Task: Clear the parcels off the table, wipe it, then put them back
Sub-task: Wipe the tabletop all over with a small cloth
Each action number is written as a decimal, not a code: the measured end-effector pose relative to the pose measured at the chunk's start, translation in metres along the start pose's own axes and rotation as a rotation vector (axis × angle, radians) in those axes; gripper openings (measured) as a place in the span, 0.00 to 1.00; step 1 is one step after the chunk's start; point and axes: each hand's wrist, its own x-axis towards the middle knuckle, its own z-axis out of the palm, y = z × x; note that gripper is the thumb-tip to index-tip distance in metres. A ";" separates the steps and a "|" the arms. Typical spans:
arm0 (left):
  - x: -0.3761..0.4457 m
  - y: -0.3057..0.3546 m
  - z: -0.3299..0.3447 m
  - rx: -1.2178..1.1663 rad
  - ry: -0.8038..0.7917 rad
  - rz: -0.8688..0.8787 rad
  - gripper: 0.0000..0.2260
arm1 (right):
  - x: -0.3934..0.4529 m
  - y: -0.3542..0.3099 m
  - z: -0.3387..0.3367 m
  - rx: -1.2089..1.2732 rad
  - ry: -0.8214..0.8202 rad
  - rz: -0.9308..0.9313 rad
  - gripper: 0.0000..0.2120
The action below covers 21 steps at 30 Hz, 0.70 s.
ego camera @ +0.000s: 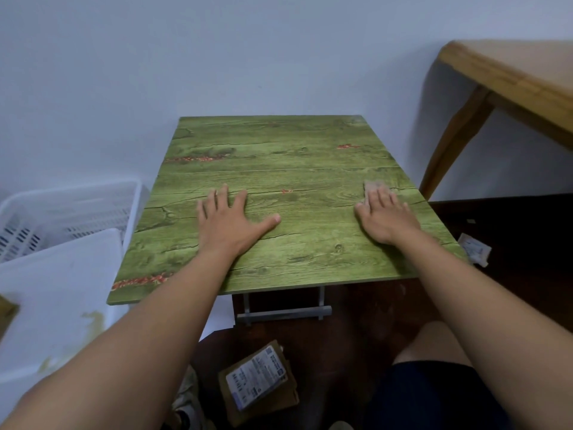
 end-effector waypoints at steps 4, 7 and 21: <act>0.003 -0.001 0.001 0.022 -0.033 0.017 0.47 | -0.015 -0.054 0.006 0.003 0.039 -0.250 0.29; 0.004 -0.001 0.002 0.032 -0.036 0.015 0.42 | -0.028 -0.107 0.016 -0.008 0.026 -0.482 0.28; 0.009 -0.005 0.010 -0.092 0.150 0.012 0.19 | -0.005 -0.032 0.005 -0.032 -0.025 -0.202 0.30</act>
